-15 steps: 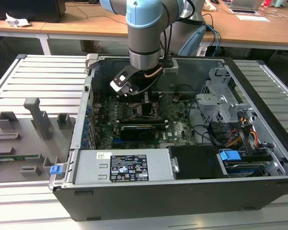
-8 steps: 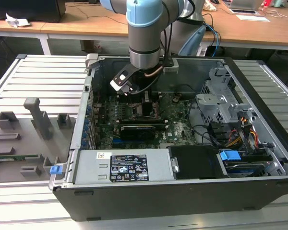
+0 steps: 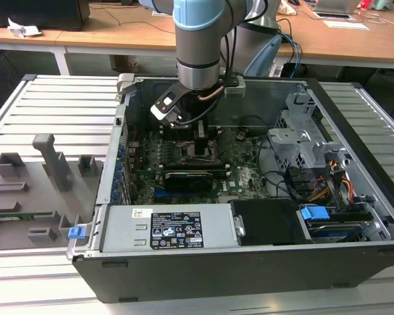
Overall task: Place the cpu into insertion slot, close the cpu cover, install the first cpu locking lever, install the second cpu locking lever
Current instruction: 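Place the cpu into insertion slot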
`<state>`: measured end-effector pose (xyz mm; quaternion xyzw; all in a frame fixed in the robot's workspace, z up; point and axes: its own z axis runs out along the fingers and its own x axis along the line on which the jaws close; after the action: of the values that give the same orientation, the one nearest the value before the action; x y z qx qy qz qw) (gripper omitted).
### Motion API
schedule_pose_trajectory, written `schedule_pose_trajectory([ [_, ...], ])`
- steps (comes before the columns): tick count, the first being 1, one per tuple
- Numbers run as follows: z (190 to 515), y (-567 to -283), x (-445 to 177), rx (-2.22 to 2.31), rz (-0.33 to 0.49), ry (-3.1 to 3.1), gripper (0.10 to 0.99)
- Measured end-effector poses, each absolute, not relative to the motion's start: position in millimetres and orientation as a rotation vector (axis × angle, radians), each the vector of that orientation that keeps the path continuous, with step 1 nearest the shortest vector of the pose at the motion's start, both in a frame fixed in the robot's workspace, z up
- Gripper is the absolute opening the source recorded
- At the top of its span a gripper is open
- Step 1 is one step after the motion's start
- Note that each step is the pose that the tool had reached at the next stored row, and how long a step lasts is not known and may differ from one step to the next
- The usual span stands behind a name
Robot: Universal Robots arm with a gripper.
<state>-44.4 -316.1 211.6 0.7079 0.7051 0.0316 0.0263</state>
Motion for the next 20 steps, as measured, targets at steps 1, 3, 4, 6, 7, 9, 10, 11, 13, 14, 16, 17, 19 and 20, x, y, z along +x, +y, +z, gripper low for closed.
schedule_pose_trajectory([
  [1, 211.9, -316.1, -44.3, 2.188, 0.096, 2.179, 0.408],
  [3, 212.6, -316.2, -44.3, 2.189, 0.095, 2.180, 0.227],
  [4, 212.9, -316.2, -44.3, 2.189, 0.095, 2.180, 0.165],
  [6, 213.1, -316.1, -44.3, 2.189, 0.095, 2.180, 0.106],
  [7, 213.2, -316.1, -44.3, 2.189, 0.095, 2.180, 0.106],
  [9, 213.7, -316.2, -44.3, 2.189, 0.095, 2.180, 0.106],
  [10, 213.8, -316.2, -44.3, 2.189, 0.095, 2.180, 0.106],
  [11, 214.0, -316.1, -44.3, 2.189, 0.095, 2.180, 0.106],
  [13, 214.3, -316.2, -44.3, 2.189, 0.095, 2.180, 0.106],
  [14, 214.6, -316.2, -44.3, 2.189, 0.095, 2.180, 0.106],
  [16, 215.6, -316.2, -44.3, 2.189, 0.095, 2.180, 0.106],
  [17, 216.3, -316.2, -44.3, 2.189, 0.095, 2.180, 0.106],
  [19, 217.9, -316.1, -44.3, 2.189, 0.095, 2.180, 0.106],
  [20, 217.9, -316.1, -44.2, 2.189, 0.096, 2.180, 0.106],
])
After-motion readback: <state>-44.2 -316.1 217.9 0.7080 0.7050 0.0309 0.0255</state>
